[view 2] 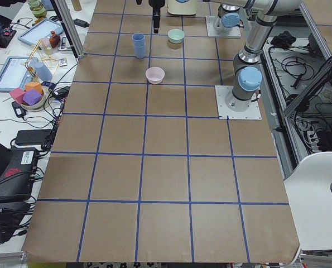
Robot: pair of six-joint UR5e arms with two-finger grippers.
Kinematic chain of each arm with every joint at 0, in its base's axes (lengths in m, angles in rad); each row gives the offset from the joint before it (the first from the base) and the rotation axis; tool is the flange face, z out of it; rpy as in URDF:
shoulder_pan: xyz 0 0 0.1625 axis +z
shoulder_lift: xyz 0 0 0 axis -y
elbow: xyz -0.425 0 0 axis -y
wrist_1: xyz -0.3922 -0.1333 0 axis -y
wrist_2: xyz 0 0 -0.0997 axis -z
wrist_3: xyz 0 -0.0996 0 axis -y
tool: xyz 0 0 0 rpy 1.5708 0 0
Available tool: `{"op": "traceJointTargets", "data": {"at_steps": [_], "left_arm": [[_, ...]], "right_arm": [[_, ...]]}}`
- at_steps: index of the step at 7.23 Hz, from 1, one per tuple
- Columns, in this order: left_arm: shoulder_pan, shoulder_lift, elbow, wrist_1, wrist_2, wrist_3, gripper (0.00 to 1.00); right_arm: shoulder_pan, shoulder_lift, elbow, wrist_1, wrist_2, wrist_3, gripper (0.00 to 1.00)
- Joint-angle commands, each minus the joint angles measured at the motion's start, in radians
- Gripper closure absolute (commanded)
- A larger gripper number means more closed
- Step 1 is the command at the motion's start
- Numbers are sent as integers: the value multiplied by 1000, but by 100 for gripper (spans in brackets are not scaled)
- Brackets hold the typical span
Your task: Stack blue cups with both arms
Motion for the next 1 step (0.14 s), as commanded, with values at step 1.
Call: {"op": "traceJointTargets", "data": {"at_steps": [1], "left_arm": [[0,0,0,-5,0,0,0]], "right_arm": [[-4,-4,3,0,4,4,0]]}}
